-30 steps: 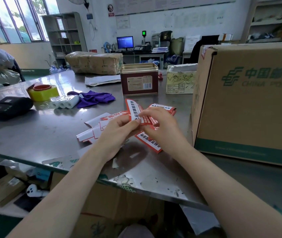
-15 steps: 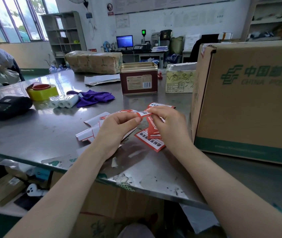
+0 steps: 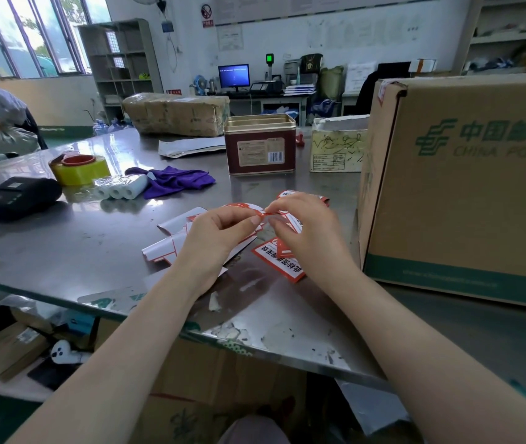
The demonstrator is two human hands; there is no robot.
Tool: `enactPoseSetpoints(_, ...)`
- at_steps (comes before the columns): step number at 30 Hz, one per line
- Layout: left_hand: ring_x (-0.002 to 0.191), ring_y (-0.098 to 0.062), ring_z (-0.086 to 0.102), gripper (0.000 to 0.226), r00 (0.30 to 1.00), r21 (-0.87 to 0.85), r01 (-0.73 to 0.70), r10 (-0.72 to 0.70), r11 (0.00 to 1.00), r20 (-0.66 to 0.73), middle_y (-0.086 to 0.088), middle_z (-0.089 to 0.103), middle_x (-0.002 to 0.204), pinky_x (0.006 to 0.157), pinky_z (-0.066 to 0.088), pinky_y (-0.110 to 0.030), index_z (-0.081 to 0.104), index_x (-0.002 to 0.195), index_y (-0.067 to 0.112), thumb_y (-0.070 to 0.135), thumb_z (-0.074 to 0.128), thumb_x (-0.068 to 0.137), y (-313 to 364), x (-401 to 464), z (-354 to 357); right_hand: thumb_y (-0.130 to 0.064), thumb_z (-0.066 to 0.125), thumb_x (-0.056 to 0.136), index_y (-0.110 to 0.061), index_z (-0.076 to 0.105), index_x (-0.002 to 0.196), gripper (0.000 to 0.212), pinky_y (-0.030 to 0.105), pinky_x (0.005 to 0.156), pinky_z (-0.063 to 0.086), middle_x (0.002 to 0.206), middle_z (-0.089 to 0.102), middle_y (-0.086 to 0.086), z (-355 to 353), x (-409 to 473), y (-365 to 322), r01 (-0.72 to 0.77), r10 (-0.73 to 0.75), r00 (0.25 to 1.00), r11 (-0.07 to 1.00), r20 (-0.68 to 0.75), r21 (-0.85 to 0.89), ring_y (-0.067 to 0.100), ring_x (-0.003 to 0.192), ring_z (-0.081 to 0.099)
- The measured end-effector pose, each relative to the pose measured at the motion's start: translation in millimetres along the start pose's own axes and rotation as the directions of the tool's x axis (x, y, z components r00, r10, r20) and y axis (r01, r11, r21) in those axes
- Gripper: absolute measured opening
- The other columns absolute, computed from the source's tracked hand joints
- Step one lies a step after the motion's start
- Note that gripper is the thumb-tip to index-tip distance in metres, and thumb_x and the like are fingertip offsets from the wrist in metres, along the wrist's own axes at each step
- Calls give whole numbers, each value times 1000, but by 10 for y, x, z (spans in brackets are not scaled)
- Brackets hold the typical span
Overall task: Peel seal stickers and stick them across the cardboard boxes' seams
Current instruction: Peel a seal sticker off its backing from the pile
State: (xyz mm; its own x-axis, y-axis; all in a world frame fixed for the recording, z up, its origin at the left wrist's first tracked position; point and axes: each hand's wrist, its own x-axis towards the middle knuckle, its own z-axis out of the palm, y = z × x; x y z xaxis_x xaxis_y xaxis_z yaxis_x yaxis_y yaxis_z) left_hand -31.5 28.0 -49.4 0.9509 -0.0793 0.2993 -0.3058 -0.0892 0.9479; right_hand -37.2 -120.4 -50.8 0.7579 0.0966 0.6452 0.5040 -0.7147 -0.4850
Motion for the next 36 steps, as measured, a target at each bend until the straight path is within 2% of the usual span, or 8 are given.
enactPoseSetpoints(6,85,-10,65,16,1000,80,-12,13,997,-13,1,73,87,84,50,-26,74,81,24,13,64,86,-6,-4,-8,-16,61,89,-13,71,97,13,26,88,39,105,67,3,-6,-4,-5,-4,4,1000,1000,16,-5,17,104,55)
enactPoseSetpoints(11,81,0,64,12,998,149,-22,29,989,-47,9,71,84,77,47,-17,73,84,26,17,65,86,32,-28,11,-17,59,91,-13,70,96,14,22,84,36,105,66,2,-5,-4,-5,0,1,999,1000,39,-18,16,103,54)
enactPoseSetpoints(15,84,-5,64,12,997,181,-43,53,983,-49,8,70,85,81,50,-21,72,84,26,17,65,86,39,-33,15,-20,57,92,-15,69,98,15,19,85,35,107,66,0,5,-3,4,-17,18,998,1000,54,-23,13,104,53)
enactPoseSetpoints(19,79,-1,65,18,997,173,-73,78,982,-22,10,71,81,76,51,-16,71,80,28,13,65,85,35,-29,15,-28,58,91,-17,66,104,19,29,88,45,105,65,-2,8,-12,-14,-36,35,998,999,59,22,13,102,54)
enactPoseSetpoints(22,81,-6,66,16,996,148,-90,89,985,9,6,72,83,81,53,-21,72,79,25,11,66,85,20,-33,19,-34,59,89,-19,63,110,27,29,88,45,106,63,-4,-3,-12,-24,-62,60,996,998,65,31,11,102,53)
enactPoseSetpoints(25,83,-9,65,16,996,122,-87,85,989,28,-1,72,86,83,51,-26,72,83,22,8,65,86,3,-32,24,-34,58,90,-19,62,110,26,24,83,42,105,63,-5,2,-3,4,-87,87,996,996,29,12,9,101,53)
enactPoseSetpoints(29,80,-5,63,21,996,136,-84,85,987,3,5,69,84,79,49,-23,70,80,26,7,64,86,-7,-17,27,-33,56,91,-17,63,109,24,20,76,33,105,61,-6,-22,-6,25,-136,136,990,991,-35,11,4,94,47)
enactPoseSetpoints(36,89,-14,61,17,988,93,-9,24,996,-154,2,66,87,96,49,-36,63,81,24,11,56,90,-25,32,17,-31,45,97,-20,54,117,24,33,82,51,112,61,-1,-74,3,15,-287,294,953,954,-71,93,15,100,58)
